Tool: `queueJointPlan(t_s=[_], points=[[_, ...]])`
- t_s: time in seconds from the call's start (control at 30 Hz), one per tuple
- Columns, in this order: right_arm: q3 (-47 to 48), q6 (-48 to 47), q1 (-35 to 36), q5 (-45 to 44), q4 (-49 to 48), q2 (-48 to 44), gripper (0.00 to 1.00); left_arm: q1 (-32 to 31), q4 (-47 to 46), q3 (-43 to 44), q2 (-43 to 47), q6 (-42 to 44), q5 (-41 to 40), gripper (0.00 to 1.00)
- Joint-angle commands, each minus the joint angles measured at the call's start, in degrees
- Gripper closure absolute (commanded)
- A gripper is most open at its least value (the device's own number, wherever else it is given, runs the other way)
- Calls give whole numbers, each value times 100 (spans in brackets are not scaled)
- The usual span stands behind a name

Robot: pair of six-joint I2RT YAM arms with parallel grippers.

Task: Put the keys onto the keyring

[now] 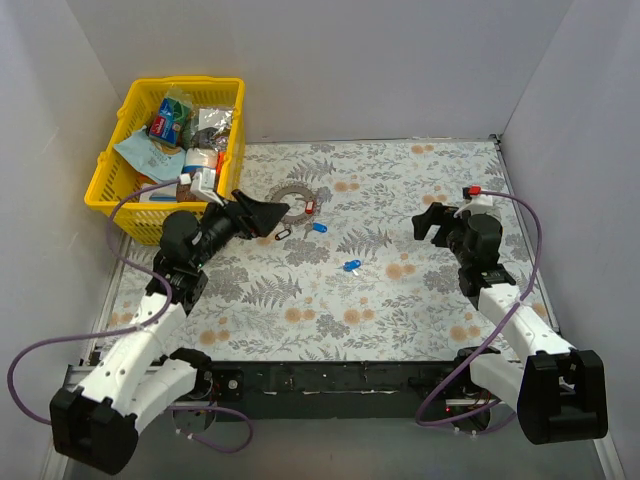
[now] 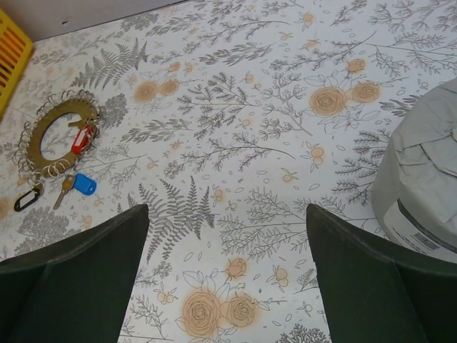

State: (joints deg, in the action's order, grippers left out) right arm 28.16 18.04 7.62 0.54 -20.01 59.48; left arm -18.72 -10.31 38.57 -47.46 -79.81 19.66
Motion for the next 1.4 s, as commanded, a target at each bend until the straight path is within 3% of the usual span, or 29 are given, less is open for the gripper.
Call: queueJointPlan(t_s=[0.0,0.17,0.3,0.4,0.53,0.63,1.0,1.33,1.37], points=[[233,-29,3,526,-126,10,2,0,-105,859,-877,527,645,2],[541,-29,64,1001,-73,467,2,-35,1378,2512,-2371,1520,153,2],[813,-11,196,1133,67,783,2,-219,1602,3156,-3084,2240,302,2],[831,-11,223,1159,138,828,2,-290,1602,3201,-3488,2224,-23,2],[761,-20,249,1133,199,767,2,-299,1769,3403,-4130,1331,-813,2],[664,-64,249,1063,261,688,2,-299,1620,3465,-4420,1126,-789,2],[524,-82,240,1054,480,608,2,-299,2375,4581,-6090,1635,-332,2],[357,-11,249,1124,419,591,2,-308,2946,4985,-7013,1846,-700,2],[357,-3,240,1133,436,599,2,-308,2964,5011,-7092,1881,-631,7]])
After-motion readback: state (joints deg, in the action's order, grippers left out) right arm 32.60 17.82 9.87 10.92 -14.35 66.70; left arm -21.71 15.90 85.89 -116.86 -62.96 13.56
